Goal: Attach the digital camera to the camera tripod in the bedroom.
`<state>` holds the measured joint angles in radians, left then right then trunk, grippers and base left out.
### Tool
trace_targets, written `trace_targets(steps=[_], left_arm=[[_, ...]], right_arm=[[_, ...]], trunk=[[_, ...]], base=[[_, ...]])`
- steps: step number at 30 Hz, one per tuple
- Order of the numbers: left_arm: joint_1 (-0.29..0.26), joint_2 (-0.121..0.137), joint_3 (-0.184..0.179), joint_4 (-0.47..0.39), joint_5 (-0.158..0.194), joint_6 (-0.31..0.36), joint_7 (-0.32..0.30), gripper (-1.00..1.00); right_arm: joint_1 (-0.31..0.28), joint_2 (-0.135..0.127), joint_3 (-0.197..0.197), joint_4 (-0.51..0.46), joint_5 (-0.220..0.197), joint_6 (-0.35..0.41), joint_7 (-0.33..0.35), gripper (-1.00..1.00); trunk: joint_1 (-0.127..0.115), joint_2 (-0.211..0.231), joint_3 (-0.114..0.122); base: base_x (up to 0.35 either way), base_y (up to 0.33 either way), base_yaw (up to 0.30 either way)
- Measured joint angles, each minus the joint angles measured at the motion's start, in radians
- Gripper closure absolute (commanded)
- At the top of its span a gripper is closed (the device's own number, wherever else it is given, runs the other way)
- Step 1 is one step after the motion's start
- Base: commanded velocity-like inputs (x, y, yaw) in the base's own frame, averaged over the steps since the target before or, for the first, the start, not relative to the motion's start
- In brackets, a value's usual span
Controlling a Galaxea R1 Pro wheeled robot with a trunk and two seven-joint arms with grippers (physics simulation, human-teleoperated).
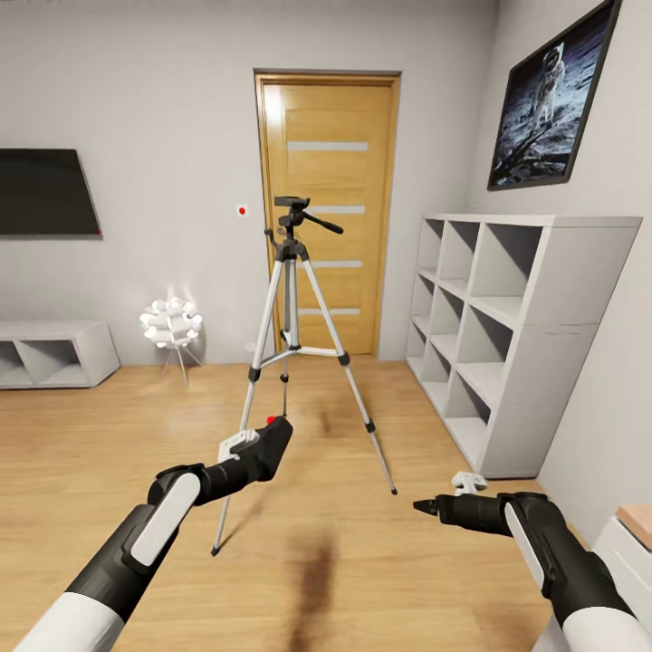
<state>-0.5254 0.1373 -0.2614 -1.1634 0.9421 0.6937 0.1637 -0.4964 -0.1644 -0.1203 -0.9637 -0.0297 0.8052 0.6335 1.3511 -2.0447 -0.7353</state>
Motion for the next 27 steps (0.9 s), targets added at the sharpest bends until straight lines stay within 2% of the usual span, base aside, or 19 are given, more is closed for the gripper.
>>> trace_targets(steps=[7,27], left_arm=[[0.000,-0.006,-0.002,0.004,0.000,0.000,0.003,1.00],[0.000,-0.008,-0.002,0.035,-0.003,0.000,0.004,1.00]], right_arm=[[0.000,0.008,0.002,0.006,0.000,-0.009,-0.024,-1.00],[0.000,0.008,0.002,0.007,0.000,-0.010,-0.022,-1.00]], trunk=[[-0.027,0.049,0.022],[-0.104,0.189,0.085]], base=[[0.000,0.000,0.000],[0.000,0.000,0.000]])
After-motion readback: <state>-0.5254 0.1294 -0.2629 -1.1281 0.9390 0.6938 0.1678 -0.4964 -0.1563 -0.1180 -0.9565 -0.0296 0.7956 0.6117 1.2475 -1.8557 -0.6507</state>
